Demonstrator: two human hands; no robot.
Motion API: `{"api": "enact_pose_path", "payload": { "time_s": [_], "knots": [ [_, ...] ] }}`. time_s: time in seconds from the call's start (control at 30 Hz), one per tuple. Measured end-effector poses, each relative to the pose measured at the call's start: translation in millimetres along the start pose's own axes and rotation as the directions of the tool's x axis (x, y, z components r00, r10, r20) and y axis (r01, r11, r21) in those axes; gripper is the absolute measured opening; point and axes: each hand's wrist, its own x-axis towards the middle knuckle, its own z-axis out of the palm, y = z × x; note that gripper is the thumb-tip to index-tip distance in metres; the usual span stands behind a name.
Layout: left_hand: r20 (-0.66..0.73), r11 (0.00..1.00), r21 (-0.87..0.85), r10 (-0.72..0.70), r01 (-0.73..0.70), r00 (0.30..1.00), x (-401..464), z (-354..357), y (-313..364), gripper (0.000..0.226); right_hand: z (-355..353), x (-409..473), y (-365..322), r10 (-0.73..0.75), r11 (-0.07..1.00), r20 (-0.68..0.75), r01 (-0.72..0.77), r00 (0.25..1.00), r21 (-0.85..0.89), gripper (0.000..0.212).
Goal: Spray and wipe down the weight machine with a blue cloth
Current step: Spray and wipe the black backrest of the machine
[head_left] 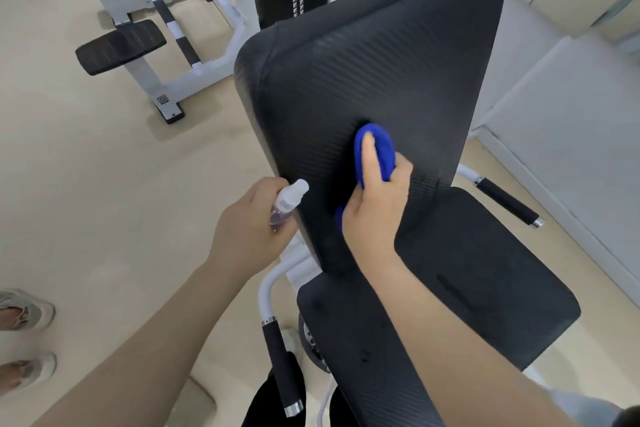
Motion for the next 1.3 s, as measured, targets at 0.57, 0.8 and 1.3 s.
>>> {"api": "enact_pose_path", "payload": {
  "time_s": [0.57,0.8,1.3],
  "knots": [
    [0.169,0.97,-0.238,0.1,-0.058,0.981,-18,17,-34,0.025,18,-27,-1,0.312,0.95,-0.076,-0.307,0.947,0.062,0.075],
    [0.215,0.956,-0.281,0.148,-0.084,0.965,-30,26,-40,0.023,24,-82,11,0.129,0.992,0.117,-0.127,0.985,-0.023,0.069],
    [0.254,0.962,-0.269,0.11,-0.039,0.961,-44,41,-35,0.025,29,-107,9,0.308,0.915,0.233,-0.354,0.922,0.191,0.074]
  ]
}}
